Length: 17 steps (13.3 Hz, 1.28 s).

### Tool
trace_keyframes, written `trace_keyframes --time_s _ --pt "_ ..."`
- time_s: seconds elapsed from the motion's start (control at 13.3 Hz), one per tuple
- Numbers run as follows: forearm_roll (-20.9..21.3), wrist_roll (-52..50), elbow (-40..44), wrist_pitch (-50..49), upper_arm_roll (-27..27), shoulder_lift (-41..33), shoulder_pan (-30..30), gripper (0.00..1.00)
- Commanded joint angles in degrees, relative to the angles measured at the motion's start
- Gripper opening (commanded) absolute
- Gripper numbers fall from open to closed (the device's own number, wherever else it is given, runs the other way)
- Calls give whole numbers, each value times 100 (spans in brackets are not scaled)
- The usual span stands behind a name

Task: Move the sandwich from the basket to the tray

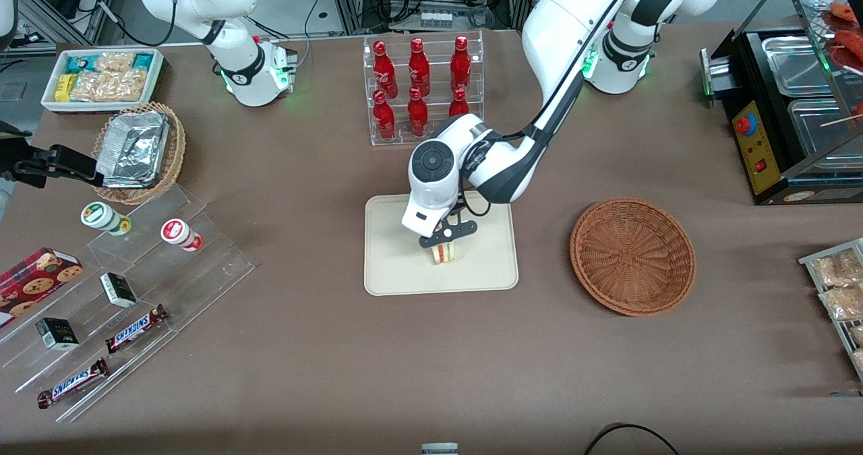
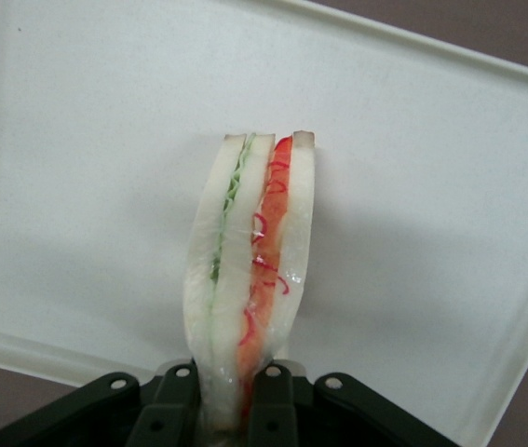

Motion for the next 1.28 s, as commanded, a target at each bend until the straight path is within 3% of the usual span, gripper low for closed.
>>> trace_keyframes --time_s 0.0,0.23,0.3,0.38,0.83,1.05,1.2 --pt "114 -177 281 -24 170 193 -80 0" --pt "105 -177 378 -15 257 307 -80 0" --pt "105 -177 387 -15 266 307 -71 45" --pt "114 -151 378 -15 266 307 -71 99" --pt "105 -98 387 -173 266 -52 -10 100" --pt "87 -45 387 -928 266 -622 34 100" --pt "87 645 308 -1201 258 -1009 183 100"
